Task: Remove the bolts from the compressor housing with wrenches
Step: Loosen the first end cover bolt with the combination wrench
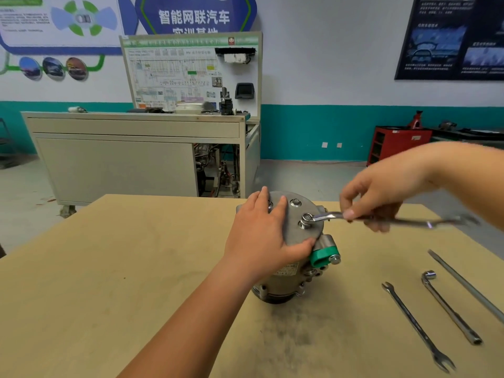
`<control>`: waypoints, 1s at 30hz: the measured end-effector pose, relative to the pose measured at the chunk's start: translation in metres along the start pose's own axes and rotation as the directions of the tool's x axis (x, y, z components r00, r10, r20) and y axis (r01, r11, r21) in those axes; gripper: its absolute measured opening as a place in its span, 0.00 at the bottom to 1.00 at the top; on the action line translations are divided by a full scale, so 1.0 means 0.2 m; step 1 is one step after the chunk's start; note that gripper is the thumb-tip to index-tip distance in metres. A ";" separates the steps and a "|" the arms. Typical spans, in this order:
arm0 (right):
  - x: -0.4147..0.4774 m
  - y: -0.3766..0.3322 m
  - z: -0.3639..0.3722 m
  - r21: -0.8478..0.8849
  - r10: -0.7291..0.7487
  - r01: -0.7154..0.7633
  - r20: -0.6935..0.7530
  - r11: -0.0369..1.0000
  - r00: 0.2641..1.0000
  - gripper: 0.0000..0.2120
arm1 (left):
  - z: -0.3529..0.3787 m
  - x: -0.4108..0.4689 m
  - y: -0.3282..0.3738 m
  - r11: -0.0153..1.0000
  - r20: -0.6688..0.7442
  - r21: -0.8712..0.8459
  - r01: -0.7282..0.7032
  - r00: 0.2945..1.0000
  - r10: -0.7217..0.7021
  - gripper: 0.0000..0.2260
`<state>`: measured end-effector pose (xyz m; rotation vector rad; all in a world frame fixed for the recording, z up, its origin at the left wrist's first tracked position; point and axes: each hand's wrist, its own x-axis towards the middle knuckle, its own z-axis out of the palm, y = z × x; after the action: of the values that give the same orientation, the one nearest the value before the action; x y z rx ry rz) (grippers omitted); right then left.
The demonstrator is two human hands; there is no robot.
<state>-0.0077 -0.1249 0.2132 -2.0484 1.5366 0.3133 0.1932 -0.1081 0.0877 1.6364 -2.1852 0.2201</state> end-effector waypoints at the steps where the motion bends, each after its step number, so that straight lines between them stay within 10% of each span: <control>1: 0.02 0.01 -0.03 -0.075 -0.023 0.015 -0.096 0.997 0.995 0.08 | 0.00 0.00 0.00 1.000 0.004 0.006 -0.002 1.000 0.002 0.45; 8: 0.10 0.06 -0.05 -0.156 -0.250 0.204 -0.381 0.966 0.890 0.03 | 0.00 0.00 -0.01 1.000 0.001 -0.008 0.008 1.000 -0.008 0.45; 13: 0.04 0.09 0.00 0.147 -0.146 0.263 -0.540 0.954 0.829 0.08 | 0.00 0.00 -0.02 1.000 -0.002 -0.020 0.013 1.000 -0.013 0.44; 19: -0.08 -0.05 0.29 0.482 -0.137 0.235 -0.229 0.844 0.964 0.09 | 0.00 0.00 -0.01 1.000 -0.018 -0.015 0.018 1.000 -0.018 0.46; 26: -0.09 -0.16 0.44 0.893 -0.166 0.225 -0.172 0.389 0.971 0.09 | -0.01 -0.01 0.00 1.000 -0.029 -0.009 0.006 1.000 -0.006 0.51; 30: -0.07 -0.16 0.43 0.915 -0.140 0.221 -0.183 0.337 0.973 0.09 | -0.01 -0.01 0.01 1.000 -0.023 -0.003 0.007 1.000 -0.007 0.49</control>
<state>0.0305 -0.0591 0.1585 -1.2129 1.0428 -0.6495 0.1927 -0.1049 0.0894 1.6317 -2.1618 0.2326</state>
